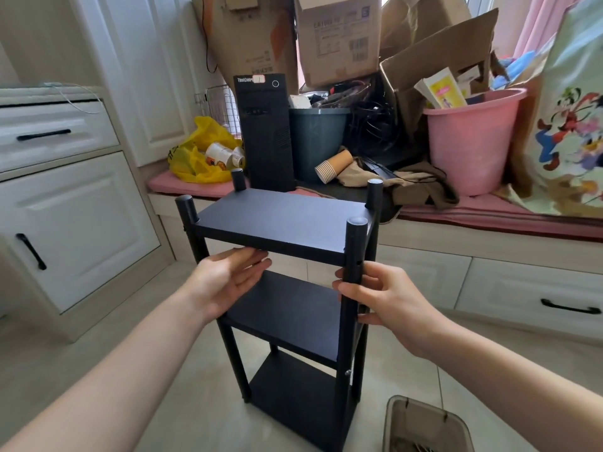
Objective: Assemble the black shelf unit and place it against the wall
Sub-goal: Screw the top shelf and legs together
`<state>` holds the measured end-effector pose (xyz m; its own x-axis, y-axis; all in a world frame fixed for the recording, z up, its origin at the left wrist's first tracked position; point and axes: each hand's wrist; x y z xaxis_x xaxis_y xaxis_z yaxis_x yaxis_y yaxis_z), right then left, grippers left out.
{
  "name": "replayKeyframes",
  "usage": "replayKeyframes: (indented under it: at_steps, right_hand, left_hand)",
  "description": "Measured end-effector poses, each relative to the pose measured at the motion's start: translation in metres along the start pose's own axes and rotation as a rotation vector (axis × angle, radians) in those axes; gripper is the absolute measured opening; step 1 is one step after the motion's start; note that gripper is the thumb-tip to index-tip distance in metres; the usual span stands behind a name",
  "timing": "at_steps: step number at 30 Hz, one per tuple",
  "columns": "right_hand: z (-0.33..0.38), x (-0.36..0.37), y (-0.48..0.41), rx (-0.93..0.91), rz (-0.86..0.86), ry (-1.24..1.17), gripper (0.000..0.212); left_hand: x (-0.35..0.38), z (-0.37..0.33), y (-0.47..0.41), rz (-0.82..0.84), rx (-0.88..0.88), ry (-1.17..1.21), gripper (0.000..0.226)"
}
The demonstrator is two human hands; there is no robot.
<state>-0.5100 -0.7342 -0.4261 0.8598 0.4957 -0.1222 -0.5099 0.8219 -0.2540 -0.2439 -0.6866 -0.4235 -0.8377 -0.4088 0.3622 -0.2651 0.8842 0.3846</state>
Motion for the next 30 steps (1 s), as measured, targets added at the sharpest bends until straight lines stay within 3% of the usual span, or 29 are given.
replayKeyframes:
  at_steps: [4,12,15,18,25,30]
  right_hand:
    - [-0.001,0.001,0.0,-0.01,-0.016,0.024,0.011]
    - [-0.003,0.007,-0.001,-0.032,-0.097,0.152,0.02]
    - [-0.001,0.003,0.005,-0.066,-0.133,0.171,0.028]
    - [0.0,-0.002,0.01,-0.072,-0.133,0.179,0.025]
    - [-0.005,-0.005,0.013,-0.059,-0.153,0.142,0.018]
    - [-0.015,-0.003,0.013,-0.02,-0.176,0.168,0.016]
  left_hand:
    - [0.019,0.009,0.005,0.218,-0.027,0.014,0.033]
    - [0.06,0.033,0.006,0.452,-0.027,0.028,0.021]
    - [0.071,0.04,0.002,0.551,0.011,-0.036,0.038]
    - [0.077,0.044,-0.001,0.628,0.066,-0.073,0.041]
    - [0.088,0.045,0.0,0.584,0.146,-0.176,0.024]
    - [0.097,0.049,0.0,0.524,0.145,-0.125,0.025]
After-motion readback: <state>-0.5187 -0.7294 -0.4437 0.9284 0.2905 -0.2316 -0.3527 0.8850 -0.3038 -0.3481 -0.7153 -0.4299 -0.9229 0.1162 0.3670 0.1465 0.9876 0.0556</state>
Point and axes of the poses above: each hand's wrist, its own y-axis away from the middle knuckle, its own x-axis out of the palm, z = x × y, and after that the axes turned 14 degrees about -x, right-handed
